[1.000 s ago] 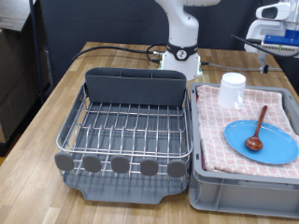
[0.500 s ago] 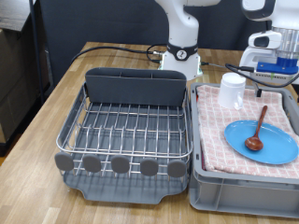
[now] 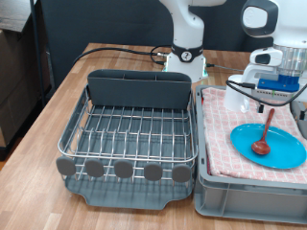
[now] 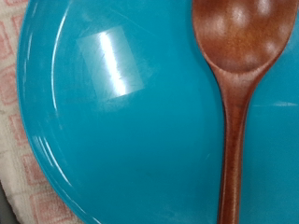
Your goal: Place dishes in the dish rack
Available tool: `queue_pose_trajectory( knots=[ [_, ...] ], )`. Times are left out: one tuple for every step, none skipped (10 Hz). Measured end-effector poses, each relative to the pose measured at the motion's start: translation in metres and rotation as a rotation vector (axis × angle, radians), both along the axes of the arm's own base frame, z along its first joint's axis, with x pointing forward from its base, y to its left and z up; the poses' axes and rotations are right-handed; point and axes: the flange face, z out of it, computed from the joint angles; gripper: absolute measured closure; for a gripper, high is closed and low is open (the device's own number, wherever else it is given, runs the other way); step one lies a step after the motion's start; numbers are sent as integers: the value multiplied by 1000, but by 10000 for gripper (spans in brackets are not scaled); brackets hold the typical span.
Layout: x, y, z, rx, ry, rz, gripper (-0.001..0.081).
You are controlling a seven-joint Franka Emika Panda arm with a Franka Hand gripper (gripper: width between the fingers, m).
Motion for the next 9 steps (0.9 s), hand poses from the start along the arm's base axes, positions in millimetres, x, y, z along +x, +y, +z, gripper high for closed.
queue_pose_trajectory(
  knots=[
    [0, 0, -1, 5, 1, -2, 3],
    [-1, 0, -4, 14, 0, -2, 3],
    [-2, 1, -11, 27, -1, 2, 3],
    [-4, 1, -19, 40, -1, 5, 3],
    [-5, 1, -28, 45, -1, 4, 3],
    [-6, 0, -36, 42, 2, -7, 3],
    [-7, 0, -43, 38, 3, -24, 3],
    [-8, 0, -49, 33, 7, -40, 3],
    [-9, 0, -55, 30, 14, -61, 3]
  ],
)
